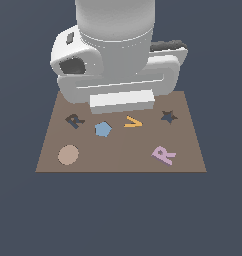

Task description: Insert a designated object into the corresponding slot on a board.

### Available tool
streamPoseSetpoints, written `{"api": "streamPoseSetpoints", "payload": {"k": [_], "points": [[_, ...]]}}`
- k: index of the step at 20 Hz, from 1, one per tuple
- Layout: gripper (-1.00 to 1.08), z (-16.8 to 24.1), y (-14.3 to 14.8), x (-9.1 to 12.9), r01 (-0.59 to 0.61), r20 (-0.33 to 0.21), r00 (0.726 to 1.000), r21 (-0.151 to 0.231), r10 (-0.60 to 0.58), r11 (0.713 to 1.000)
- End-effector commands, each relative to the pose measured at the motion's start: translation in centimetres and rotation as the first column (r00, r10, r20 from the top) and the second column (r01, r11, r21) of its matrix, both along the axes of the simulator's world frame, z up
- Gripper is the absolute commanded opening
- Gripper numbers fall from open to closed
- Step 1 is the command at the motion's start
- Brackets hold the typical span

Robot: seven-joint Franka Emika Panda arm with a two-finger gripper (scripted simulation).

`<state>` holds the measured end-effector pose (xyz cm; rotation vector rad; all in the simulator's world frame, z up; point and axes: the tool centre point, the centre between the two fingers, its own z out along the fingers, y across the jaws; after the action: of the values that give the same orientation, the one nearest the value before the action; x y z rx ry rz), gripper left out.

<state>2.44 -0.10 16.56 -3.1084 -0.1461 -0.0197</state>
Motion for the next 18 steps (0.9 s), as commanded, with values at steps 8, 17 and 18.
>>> {"api": "streamPoseSetpoints", "payload": {"k": [8,17,18], "points": [[1.00,-3.6,2.9,3.6,-0.279,0.000,0.960,-0.008,0.279,0.960],[1.00,-8.1,8.0,6.8,-0.601,-0.004,0.799,-0.021,0.601,0.799],[1.00,-8.5,8.5,7.0,-0.627,-0.005,0.779,-0.022,0.627,0.779]]}}
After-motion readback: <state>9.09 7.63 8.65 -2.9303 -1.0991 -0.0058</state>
